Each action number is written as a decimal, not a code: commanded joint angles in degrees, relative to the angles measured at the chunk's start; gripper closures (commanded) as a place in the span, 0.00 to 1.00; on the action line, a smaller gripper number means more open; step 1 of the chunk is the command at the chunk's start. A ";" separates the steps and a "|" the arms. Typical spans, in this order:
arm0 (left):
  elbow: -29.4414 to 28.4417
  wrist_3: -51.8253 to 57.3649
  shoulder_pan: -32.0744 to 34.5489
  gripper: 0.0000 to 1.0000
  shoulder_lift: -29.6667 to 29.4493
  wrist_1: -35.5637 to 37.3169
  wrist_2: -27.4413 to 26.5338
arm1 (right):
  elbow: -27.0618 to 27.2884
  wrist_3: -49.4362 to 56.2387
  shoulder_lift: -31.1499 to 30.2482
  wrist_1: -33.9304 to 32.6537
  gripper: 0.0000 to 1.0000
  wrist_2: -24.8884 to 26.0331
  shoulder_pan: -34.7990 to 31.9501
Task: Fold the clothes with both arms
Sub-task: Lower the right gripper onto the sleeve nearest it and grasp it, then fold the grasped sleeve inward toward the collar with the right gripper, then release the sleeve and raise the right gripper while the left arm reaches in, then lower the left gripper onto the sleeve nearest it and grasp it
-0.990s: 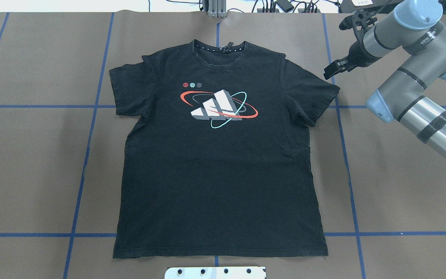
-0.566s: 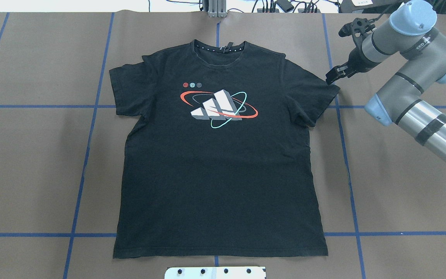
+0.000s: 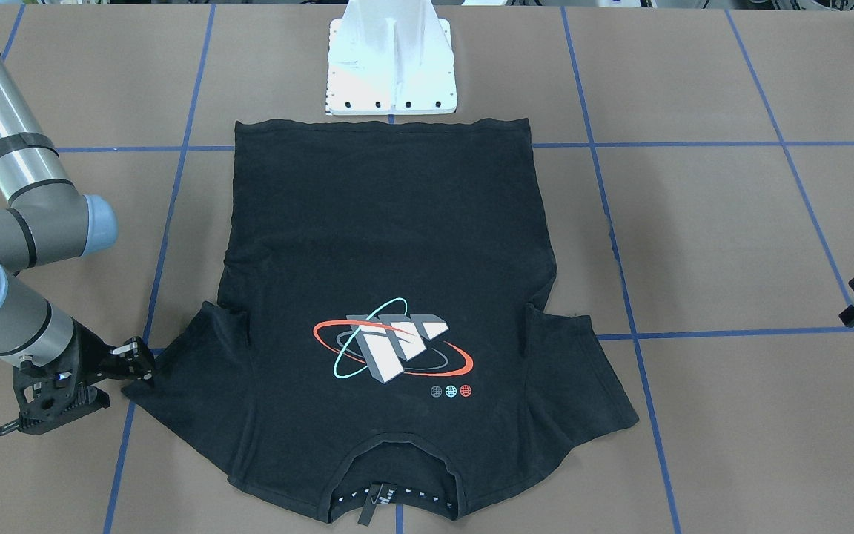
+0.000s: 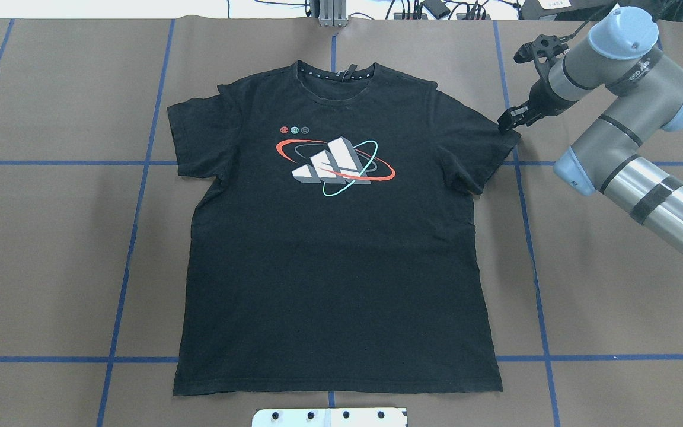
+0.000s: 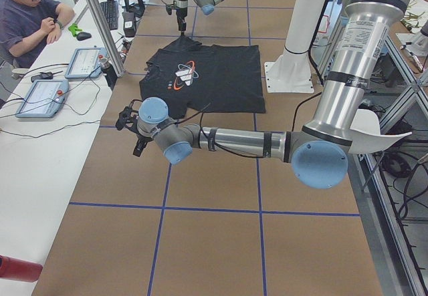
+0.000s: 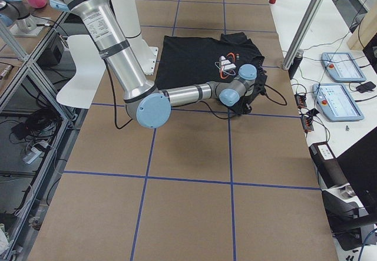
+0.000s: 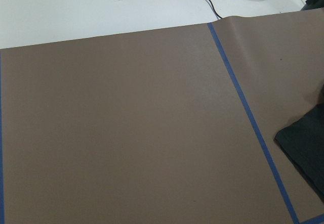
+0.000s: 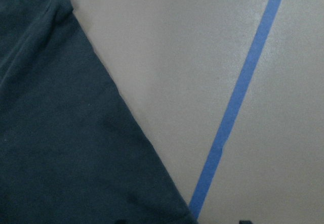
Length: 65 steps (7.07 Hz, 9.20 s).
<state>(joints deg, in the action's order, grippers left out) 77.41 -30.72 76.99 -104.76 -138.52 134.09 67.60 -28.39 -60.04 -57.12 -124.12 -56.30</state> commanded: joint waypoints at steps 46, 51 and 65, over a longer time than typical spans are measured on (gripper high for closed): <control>-0.69 -20.03 -11.38 0.00 -6.74 -5.80 -6.95 | -8.93 -10.81 22.62 -4.47 0.00 -9.74 -3.46; -19.99 -28.08 -21.62 0.00 -19.50 -18.62 -21.85 | -4.15 -11.42 18.29 -7.83 0.00 -8.95 -4.61; -26.00 -27.56 -25.49 0.34 -21.45 -18.28 -26.25 | -4.41 -11.42 18.47 -8.01 0.00 -7.89 -3.91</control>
<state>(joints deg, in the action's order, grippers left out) 51.47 -58.43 51.46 -126.22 -156.81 107.89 63.15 -39.81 -41.61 -65.13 -132.01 -60.21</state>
